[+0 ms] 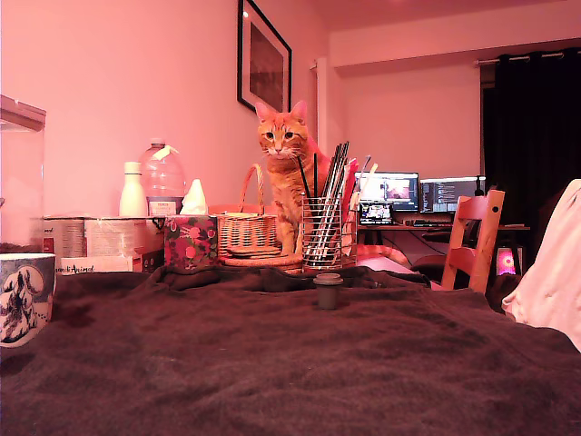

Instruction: Pick up the coffee capsules on the table and drop them inside the coffee cup

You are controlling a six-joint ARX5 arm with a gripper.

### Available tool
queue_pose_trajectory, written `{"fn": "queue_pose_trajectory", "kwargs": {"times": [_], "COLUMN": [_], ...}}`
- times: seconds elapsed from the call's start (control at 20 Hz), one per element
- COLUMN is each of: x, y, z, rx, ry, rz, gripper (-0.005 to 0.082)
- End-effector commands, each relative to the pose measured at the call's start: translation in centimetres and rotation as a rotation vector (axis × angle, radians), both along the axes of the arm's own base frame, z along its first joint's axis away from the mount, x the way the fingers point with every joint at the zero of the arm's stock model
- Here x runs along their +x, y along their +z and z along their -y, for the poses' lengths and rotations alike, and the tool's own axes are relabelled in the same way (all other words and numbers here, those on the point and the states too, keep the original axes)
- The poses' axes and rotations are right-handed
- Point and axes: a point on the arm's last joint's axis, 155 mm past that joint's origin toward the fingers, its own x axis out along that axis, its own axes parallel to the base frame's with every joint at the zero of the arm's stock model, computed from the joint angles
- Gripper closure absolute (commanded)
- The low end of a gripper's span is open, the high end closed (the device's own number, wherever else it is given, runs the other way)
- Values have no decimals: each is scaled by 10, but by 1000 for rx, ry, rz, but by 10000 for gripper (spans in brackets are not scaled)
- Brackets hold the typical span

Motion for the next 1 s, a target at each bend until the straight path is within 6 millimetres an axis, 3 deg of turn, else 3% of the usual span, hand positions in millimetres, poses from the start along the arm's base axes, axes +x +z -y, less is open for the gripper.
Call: {"fn": "queue_pose_trajectory", "kwargs": {"times": [0.0, 0.25, 0.5, 0.95], "x": [-6, -7, -15, -37], "y": [-36, -36, -31, -2], "z": [38, 41, 68, 117], "rx": [-41, -68, -108, -243], "ry": [-204, -219, -375, -637], "rz": [-143, -144, -137, -81], "gripper": [790, 790, 790, 790]}}
